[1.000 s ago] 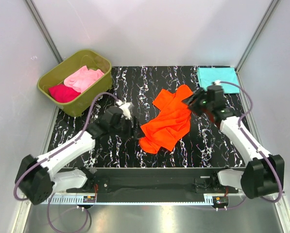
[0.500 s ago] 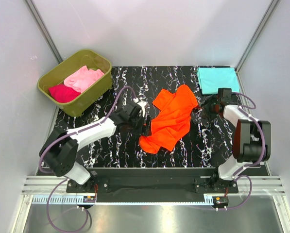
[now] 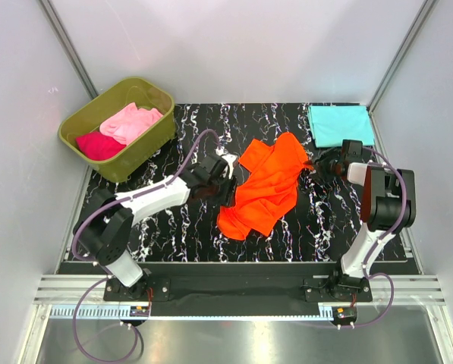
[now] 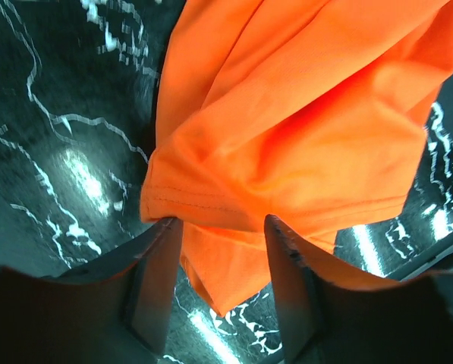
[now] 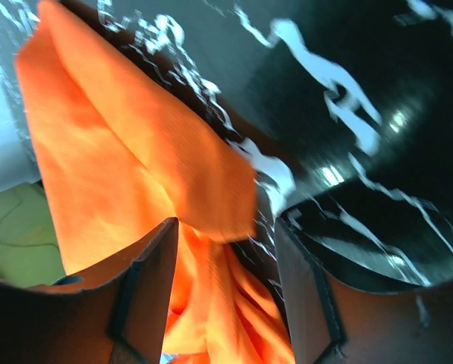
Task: Fold and stack the t-shirts
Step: Flatten the tshirt out
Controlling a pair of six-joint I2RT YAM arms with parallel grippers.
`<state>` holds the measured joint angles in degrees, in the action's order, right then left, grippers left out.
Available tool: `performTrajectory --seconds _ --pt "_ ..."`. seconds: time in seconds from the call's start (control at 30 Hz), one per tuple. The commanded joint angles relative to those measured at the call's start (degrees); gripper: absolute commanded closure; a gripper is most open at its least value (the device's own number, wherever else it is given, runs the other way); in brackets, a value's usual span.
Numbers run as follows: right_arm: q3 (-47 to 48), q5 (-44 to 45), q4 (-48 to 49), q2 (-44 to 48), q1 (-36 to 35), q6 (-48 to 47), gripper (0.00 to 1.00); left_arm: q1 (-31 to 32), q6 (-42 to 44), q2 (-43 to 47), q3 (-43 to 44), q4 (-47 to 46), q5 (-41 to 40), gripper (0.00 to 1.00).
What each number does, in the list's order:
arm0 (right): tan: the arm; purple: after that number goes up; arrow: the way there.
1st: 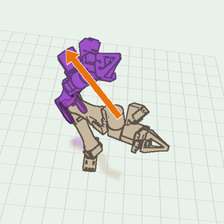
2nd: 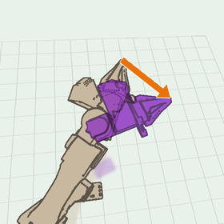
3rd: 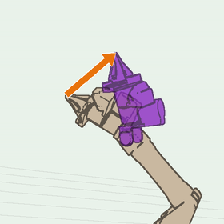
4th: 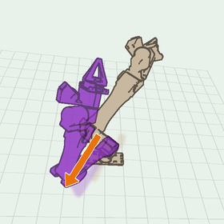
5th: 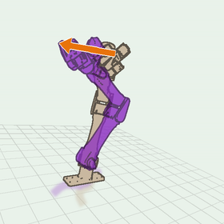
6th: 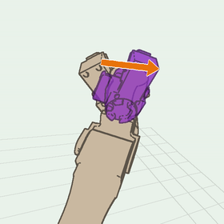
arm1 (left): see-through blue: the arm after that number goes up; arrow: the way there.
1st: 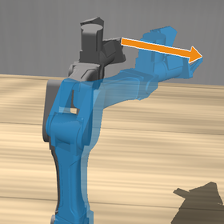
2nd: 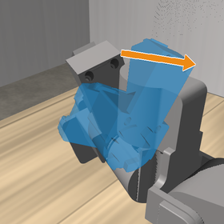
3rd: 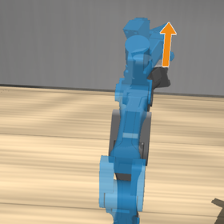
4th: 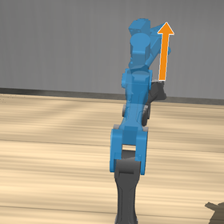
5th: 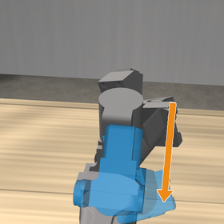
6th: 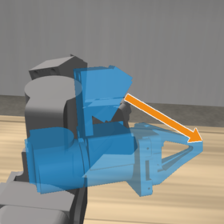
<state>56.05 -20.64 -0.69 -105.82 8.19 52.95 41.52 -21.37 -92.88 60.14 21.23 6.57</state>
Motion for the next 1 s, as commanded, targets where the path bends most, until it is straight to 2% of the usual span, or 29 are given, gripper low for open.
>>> performTrajectory --seconds 0.0,0.27,0.33,0.37,0.4,0.53,0.57,0.7,0.8,0.87,0.97 --pt "1.78 -1.50 5.43 -2.63 0.43 1.01 0.40 0.06 2.20 -1.07 3.67 -0.06 -1.12 0.50" --pt "0.82 -1.07 8.86 -4.31 0.87 2.42 0.48 0.06 3.00 -2.92 5.69 0.83 -0.15 0.48" --pt "0.46 0.51 8.78 -3.70 0.96 2.07 0.50 0.06 3.08 -3.01 5.95 0.83 -0.24 0.52" --pt "0.37 0.86 8.60 -3.52 1.04 1.81 0.51 0.06 3.17 -3.18 6.13 1.00 -0.33 0.56" --pt "0.46 1.22 8.42 -3.34 1.22 1.63 0.52 -0.03 3.08 -3.18 6.22 1.09 -0.15 0.68" --pt "0.46 1.66 8.07 -2.47 2.18 0.93 0.76 0.06 1.51 -2.31 8.40 2.32 0.11 1.00" --pt "0.72 1.92 8.07 -1.94 2.45 0.41 0.83 0.06 0.89 -1.35 8.85 3.63 -0.41 1.00" --pt "1.95 3.68 4.04 6.12 4.03 -3.28 1.00 -0.21 -0.26 3.57 12.36 7.59 -4.62 1.00" --pt "2.39 0.97 1.66 13.24 6.13 -4.34 1.00 -0.91 0.18 8.49 16.23 11.10 -8.13 1.00" --pt "4.84 -3.06 -2.90 17.12 6.49 -4.61 1.00 -1.44 0.53 12.09 19.83 13.73 -9.99 1.00" --pt "8.70 -3.61 -10.72 26.78 6.49 -5.92 1.00 -1.97 0.71 16.57 25.37 17.25 -14.03 1.00"
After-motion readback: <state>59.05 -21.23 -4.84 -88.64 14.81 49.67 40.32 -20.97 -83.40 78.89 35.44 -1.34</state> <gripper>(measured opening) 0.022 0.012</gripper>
